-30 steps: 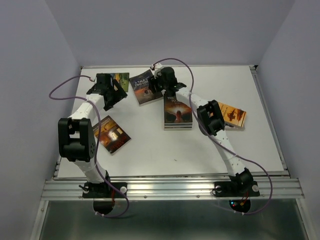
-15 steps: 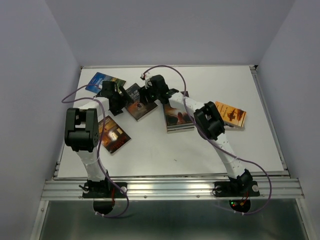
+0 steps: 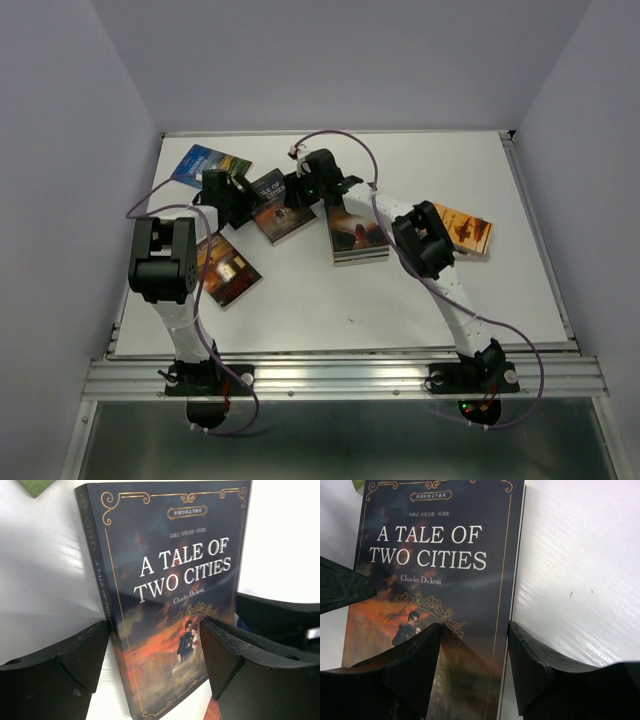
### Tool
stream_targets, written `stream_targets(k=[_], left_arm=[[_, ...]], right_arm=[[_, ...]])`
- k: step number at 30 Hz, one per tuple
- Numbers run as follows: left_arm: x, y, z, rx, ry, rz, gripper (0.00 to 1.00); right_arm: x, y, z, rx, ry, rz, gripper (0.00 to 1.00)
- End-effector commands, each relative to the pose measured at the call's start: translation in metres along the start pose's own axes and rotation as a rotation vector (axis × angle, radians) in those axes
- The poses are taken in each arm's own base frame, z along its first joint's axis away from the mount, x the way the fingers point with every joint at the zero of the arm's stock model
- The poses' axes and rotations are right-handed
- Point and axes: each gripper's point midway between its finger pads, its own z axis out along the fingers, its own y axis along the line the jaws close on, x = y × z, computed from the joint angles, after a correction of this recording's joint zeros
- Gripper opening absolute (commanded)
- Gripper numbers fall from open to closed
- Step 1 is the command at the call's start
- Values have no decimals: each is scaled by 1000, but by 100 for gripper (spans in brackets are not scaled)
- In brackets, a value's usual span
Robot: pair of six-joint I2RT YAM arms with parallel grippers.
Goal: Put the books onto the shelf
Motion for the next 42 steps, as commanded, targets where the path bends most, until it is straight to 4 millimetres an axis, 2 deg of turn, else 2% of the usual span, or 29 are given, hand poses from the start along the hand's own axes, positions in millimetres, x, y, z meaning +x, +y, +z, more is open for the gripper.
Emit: stream_targets(k=[1,3,4,5,7,9,10,11,14,20,26,28,31,32,34,35,36,42], left_arm=[[29,-53,-14,325,66,-16,82],[36,-66,-22,405,78,-16,80],[36,-73,-25,435,73,-11,80],[32,-88,-34,510,52,21,79],[34,-98,-43,562,44,25,78],[27,-121,-67,684,1,55,76],[29,-119,-66,679,10,39,76],[24,-131,-79,738,-18,57,76],[21,-144,-96,803,-37,82,76],[12,-157,-104,859,-83,116,76],[13,-156,-87,852,-56,99,75],[15,-151,-78,837,-43,90,72],[18,-139,-56,742,-45,95,70],[21,-137,-52,720,-33,111,70],[31,-123,-32,598,2,108,68],[30,-123,-26,576,-9,152,67],[33,-112,-18,500,3,138,66],[40,-102,-3,388,15,150,66]], right_arm=[[78,32,-9,-104,268,79,59],[80,40,-11,-142,280,97,58],[82,41,-11,-152,286,102,58],[83,43,-12,-163,290,107,58],[85,46,-12,-181,301,118,56],[86,48,-12,-194,305,120,52],[88,48,-11,-195,308,122,52],[87,49,-11,-198,309,124,52],[86,50,-10,-203,312,128,52],[85,54,-10,-226,313,141,52],[85,51,-12,-223,317,163,52],[85,52,-12,-228,319,169,52],[83,49,-13,-231,316,185,52],[82,50,-13,-236,315,187,52],[83,52,-14,-245,319,194,52],[80,47,-15,-244,314,202,52],[79,48,-16,-245,312,206,52],[75,48,-18,-263,306,224,52]])
